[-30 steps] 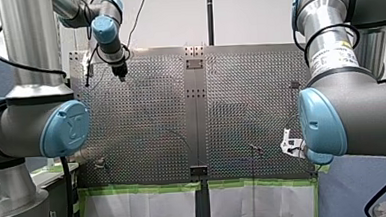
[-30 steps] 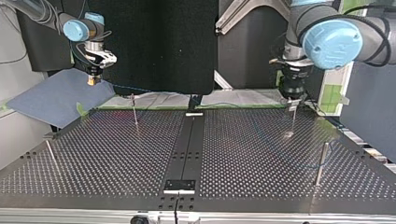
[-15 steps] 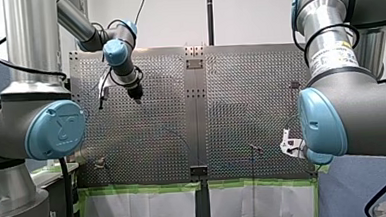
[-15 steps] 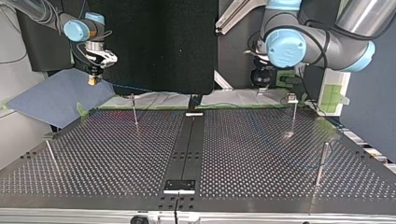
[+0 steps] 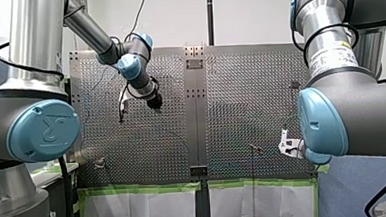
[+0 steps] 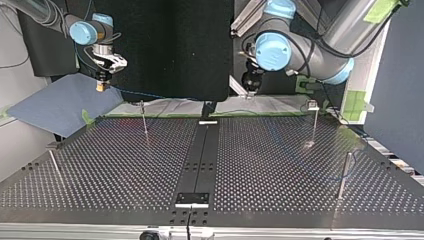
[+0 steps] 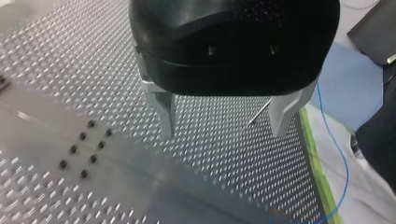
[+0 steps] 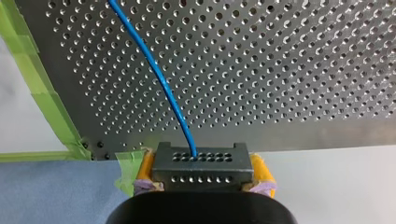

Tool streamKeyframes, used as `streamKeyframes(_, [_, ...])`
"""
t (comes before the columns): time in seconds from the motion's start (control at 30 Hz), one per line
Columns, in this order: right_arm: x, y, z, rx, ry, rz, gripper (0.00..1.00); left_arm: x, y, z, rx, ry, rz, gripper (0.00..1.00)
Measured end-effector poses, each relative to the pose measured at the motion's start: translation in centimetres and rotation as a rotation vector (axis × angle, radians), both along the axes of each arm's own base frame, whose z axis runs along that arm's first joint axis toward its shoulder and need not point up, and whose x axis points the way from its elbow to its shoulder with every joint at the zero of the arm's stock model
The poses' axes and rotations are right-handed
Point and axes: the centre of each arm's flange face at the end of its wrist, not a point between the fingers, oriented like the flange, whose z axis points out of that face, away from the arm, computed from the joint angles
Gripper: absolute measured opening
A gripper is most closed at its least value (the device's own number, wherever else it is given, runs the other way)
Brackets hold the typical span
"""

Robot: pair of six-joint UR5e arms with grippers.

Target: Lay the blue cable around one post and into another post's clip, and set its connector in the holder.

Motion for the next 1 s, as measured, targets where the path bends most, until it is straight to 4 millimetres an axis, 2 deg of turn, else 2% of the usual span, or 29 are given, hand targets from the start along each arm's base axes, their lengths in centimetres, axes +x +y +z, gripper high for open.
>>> streamKeyframes(0.2, [0.1,0.0,0.0,0.000,0.001,0.001,0.00,0.6,-3.2,-0.9,-0.026,-0.029,-0.062,1.00])
streamKeyframes(0.6, [0.2,0.0,0.1,-0.003,0.000,0.002,0.00,2.1,-9.8,-1.4,-0.073,-0.120,-0.176,1.00])
streamKeyframes(1.0, [0.3,0.0,0.1,-0.005,0.000,0.005,0.00,2.4,-16.7,-2.2,-0.123,-0.207,-0.272,1.00])
